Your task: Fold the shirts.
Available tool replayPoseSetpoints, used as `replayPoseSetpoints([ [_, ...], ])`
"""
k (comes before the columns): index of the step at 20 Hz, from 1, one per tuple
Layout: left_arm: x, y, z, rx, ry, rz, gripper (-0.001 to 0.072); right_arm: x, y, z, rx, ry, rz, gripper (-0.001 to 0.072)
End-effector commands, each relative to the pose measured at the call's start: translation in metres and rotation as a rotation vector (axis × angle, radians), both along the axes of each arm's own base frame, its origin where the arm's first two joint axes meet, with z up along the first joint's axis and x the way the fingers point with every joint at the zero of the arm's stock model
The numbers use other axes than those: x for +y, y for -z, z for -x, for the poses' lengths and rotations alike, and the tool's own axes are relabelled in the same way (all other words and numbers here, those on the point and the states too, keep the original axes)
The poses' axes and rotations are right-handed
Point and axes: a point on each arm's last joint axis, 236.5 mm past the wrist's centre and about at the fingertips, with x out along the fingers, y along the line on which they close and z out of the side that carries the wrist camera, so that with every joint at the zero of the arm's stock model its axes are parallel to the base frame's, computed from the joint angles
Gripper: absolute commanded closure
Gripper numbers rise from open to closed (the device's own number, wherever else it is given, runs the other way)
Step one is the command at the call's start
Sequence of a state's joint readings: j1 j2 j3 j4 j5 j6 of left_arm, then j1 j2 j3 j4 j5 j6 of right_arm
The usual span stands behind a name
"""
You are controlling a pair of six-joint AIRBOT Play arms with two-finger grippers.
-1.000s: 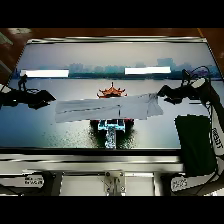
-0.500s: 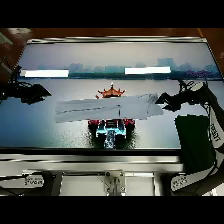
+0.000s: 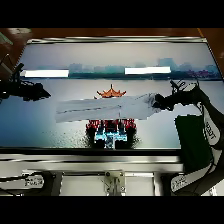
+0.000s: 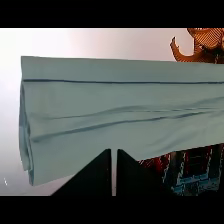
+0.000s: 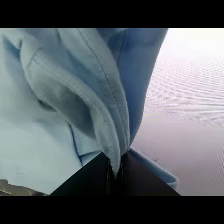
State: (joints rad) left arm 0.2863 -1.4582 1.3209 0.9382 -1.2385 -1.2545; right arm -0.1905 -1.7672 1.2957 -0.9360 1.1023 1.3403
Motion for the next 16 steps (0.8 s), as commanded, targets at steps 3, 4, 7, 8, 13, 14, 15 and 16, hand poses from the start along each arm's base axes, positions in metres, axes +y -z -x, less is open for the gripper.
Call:
replayPoseSetpoints([
  [3, -0.061, -0.004, -0.012, -0.051, 0.072, 0.056, 0.0662, -0.015, -0.067, -0.010, -0.139, 0.031, 0.015, 0.0653],
  [4, -0.080, -0.003, -0.016, -0.068, 0.082, 0.080, 0.0661, -0.013, -0.081, -0.007, -0.158, 0.024, 0.012, 0.0654],
  [7, -0.155, 0.006, -0.022, -0.098, 0.129, 0.151, 0.0662, -0.003, -0.117, 0.010, -0.178, -0.026, -0.008, 0.0653],
  [8, -0.182, 0.013, -0.019, -0.098, 0.160, 0.162, 0.0661, -0.001, -0.125, 0.015, -0.184, -0.038, -0.007, 0.0654],
  [13, -0.290, 0.056, 0.003, -0.089, 0.265, 0.173, 0.0661, 0.004, -0.171, 0.028, -0.249, -0.029, -0.004, 0.0654],
  [14, -0.308, 0.061, 0.010, -0.071, 0.269, 0.201, 0.0661, 0.006, -0.180, 0.033, -0.259, -0.039, -0.005, 0.0654],
  [15, -0.325, 0.065, 0.014, -0.059, 0.259, 0.233, 0.0662, 0.009, -0.188, 0.039, -0.266, -0.051, -0.006, 0.0654],
  [16, -0.342, 0.068, 0.016, -0.054, 0.234, 0.267, 0.0661, 0.011, -0.195, 0.045, -0.272, -0.063, -0.005, 0.0654],
])
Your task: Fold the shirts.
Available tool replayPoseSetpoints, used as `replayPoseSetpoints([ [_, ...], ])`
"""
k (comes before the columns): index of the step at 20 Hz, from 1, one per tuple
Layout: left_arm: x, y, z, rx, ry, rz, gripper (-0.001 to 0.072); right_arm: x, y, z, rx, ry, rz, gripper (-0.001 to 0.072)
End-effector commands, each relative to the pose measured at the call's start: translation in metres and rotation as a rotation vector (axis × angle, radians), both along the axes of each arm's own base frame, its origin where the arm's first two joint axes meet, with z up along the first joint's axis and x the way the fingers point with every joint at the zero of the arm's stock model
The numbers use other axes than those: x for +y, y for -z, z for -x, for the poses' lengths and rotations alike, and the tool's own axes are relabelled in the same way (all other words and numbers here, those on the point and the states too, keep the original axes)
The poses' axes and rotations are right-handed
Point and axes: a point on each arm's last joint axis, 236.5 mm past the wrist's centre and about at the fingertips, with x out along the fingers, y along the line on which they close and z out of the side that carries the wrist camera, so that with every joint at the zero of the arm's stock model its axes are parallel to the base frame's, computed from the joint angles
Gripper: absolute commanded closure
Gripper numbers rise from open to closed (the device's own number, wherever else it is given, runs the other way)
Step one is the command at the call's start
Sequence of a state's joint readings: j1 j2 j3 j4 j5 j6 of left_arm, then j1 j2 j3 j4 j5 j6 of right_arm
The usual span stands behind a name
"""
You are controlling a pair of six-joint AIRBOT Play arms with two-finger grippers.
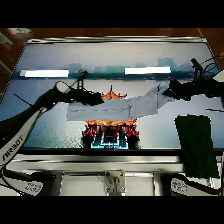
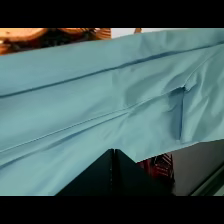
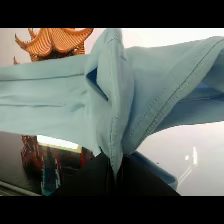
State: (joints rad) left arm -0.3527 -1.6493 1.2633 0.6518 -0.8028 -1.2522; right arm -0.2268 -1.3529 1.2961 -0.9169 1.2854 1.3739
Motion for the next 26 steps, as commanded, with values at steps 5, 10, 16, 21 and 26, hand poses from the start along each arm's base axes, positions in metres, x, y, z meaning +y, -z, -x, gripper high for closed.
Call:
replayPoseSetpoints([
  [5, -0.115, 0.020, 0.033, 0.078, -0.028, 0.156, 0.0662, 0.013, -0.062, 0.039, -0.090, -0.056, 0.017, 0.0653],
  [10, -0.151, 0.038, 0.054, 0.232, -0.112, 0.229, 0.0663, 0.018, -0.095, 0.058, -0.155, -0.046, 0.026, 0.0654],
  [16, -0.185, 0.030, 0.051, 0.323, -0.118, 0.354, 0.0665, 0.024, -0.107, 0.078, -0.147, -0.057, 0.022, 0.0653],
  [21, -0.096, -0.037, -0.029, 0.044, -0.158, 0.305, 0.0667, 0.041, -0.117, 0.072, -0.188, -0.069, -0.022, 0.0654],
  [26, 0.050, -0.148, -0.086, -0.247, -0.277, 0.238, 0.0667, 0.116, -0.120, 0.045, -0.309, -0.176, -0.050, 0.0653],
])
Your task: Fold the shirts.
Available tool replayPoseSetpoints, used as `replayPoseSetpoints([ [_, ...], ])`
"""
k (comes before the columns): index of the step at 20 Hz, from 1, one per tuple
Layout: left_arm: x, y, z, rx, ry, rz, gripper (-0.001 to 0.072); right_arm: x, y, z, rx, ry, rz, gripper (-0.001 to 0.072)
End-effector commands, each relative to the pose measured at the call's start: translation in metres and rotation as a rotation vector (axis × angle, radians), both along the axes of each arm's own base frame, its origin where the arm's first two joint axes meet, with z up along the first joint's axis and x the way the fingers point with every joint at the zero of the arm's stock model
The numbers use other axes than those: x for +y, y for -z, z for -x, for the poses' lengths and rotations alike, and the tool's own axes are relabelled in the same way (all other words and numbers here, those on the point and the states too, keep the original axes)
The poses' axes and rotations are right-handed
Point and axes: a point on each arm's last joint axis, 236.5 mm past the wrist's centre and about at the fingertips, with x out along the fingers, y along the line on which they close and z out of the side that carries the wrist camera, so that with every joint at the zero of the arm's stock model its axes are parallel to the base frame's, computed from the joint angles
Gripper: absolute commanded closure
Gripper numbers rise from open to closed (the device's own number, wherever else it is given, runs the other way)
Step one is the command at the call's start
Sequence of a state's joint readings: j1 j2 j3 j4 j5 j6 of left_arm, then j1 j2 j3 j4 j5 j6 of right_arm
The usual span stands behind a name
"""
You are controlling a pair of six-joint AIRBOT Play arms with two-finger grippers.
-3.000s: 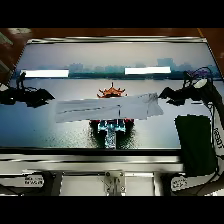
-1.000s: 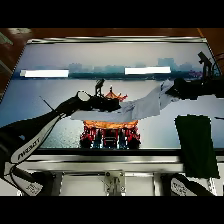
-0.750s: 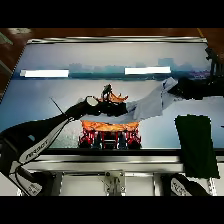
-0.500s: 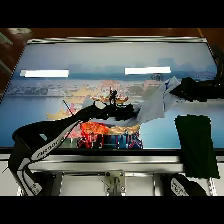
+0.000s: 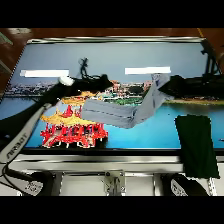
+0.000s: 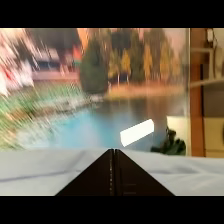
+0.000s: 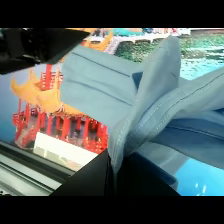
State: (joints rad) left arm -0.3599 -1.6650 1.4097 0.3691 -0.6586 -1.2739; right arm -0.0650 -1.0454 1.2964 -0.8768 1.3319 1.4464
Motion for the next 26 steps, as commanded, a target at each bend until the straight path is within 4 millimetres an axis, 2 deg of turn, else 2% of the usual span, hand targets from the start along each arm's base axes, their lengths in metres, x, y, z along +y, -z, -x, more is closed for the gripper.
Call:
replayPoseSetpoints([
  [1, 0.104, -0.082, -0.028, -0.184, -0.140, -0.057, 0.0667, 0.058, 0.000, -0.022, -0.087, -0.063, -0.033, 0.0653],
  [4, 0.173, -0.161, -0.024, -0.327, -0.274, -0.044, 0.0666, 0.130, 0.031, -0.040, -0.105, -0.133, -0.056, 0.0653],
  [7, 0.220, -0.225, -0.003, -0.453, -0.369, -0.043, 0.0666, 0.202, 0.081, -0.055, -0.095, -0.144, -0.088, 0.0653],
  [10, 0.248, -0.268, 0.020, -0.545, -0.432, -0.049, 0.0665, 0.268, 0.143, -0.048, -0.001, -0.132, -0.151, 0.0653],
  [11, 0.253, -0.278, 0.028, -0.565, -0.441, -0.052, 0.0665, 0.286, 0.166, -0.042, 0.044, -0.125, -0.163, 0.0653],
  [13, 0.253, -0.284, 0.040, -0.574, -0.418, -0.062, 0.0665, 0.309, 0.205, -0.030, 0.111, -0.110, -0.168, 0.0653],
  [15, 0.246, -0.278, 0.049, -0.563, -0.363, -0.083, 0.0665, 0.320, 0.226, -0.025, 0.154, -0.079, -0.184, 0.0646],
  [16, 0.241, -0.273, 0.052, -0.556, -0.333, -0.093, 0.0665, 0.323, 0.229, -0.027, 0.166, -0.053, -0.204, 0.0594],
  [18, 0.237, -0.264, 0.054, -0.534, -0.308, -0.097, 0.0665, 0.324, 0.221, -0.042, 0.159, 0.033, -0.263, 0.0124],
  [19, 0.237, -0.261, 0.053, -0.532, -0.304, -0.103, 0.0665, 0.320, 0.214, -0.054, 0.142, 0.089, -0.293, 0.0091],
  [21, 0.237, -0.254, 0.052, -0.518, -0.304, -0.104, 0.0665, 0.305, 0.194, -0.082, 0.088, 0.199, -0.344, 0.0092],
  [23, 0.237, -0.251, 0.053, -0.511, -0.301, -0.105, 0.0665, 0.282, 0.165, -0.106, 0.020, 0.257, -0.373, 0.0094],
  [24, 0.237, -0.251, 0.053, -0.517, -0.297, -0.110, 0.0665, 0.268, 0.149, -0.114, -0.027, 0.238, -0.357, 0.0094],
  [26, 0.236, -0.250, 0.053, -0.518, -0.294, -0.114, 0.0664, 0.235, 0.130, -0.116, -0.096, 0.106, -0.242, 0.0095],
])
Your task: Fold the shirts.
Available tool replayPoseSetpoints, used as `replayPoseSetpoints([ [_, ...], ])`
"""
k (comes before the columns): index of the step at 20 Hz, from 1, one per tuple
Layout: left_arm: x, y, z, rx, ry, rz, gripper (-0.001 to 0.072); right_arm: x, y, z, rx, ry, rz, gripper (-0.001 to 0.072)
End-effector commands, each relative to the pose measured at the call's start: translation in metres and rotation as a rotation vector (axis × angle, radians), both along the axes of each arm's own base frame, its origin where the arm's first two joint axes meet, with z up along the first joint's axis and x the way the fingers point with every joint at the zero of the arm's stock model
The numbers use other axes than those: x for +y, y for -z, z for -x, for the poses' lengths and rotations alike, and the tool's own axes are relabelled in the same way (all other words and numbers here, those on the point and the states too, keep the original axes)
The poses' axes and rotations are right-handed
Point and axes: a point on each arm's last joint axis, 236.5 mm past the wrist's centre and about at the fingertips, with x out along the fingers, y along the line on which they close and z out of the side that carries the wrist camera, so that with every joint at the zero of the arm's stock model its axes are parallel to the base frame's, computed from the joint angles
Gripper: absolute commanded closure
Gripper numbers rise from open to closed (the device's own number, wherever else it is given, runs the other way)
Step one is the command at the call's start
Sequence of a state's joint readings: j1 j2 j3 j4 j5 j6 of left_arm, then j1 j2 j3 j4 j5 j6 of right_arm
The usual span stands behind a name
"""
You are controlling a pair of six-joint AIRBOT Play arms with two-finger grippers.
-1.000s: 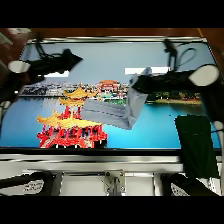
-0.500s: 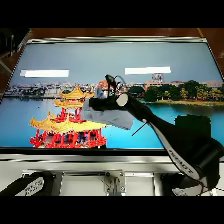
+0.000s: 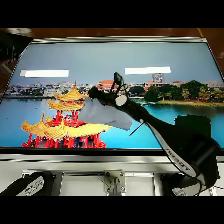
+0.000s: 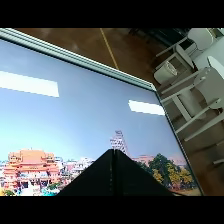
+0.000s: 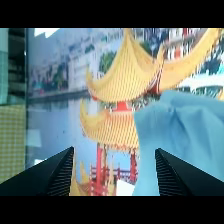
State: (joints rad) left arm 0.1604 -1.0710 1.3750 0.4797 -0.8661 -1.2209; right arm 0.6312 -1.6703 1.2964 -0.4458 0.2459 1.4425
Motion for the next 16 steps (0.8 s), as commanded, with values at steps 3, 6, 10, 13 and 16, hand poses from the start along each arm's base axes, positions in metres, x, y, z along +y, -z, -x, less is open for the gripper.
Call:
replayPoseSetpoints([
  [3, -0.002, 0.007, 0.003, -0.015, 0.024, -0.073, 0.0664, -0.138, -0.001, 0.020, 0.045, -0.255, 0.409, 0.0095],
  [6, 0.001, 0.028, 0.007, 0.028, 0.039, -0.170, 0.0665, -0.261, 0.053, 0.090, 0.507, -0.295, 0.641, 0.0074],
  [10, -0.004, 0.044, 0.016, 0.078, 0.086, -0.217, 0.0665, -0.251, 0.088, 0.121, 0.642, -0.276, 0.434, 0.0074],
  [13, -0.007, 0.047, 0.020, 0.092, 0.106, -0.220, 0.0664, -0.216, 0.114, 0.118, 0.643, -0.242, 0.307, 0.0074],
  [16, -0.007, 0.048, 0.019, 0.093, 0.107, -0.221, 0.0665, -0.185, 0.135, 0.117, 0.653, -0.267, 0.241, 0.0074],
])
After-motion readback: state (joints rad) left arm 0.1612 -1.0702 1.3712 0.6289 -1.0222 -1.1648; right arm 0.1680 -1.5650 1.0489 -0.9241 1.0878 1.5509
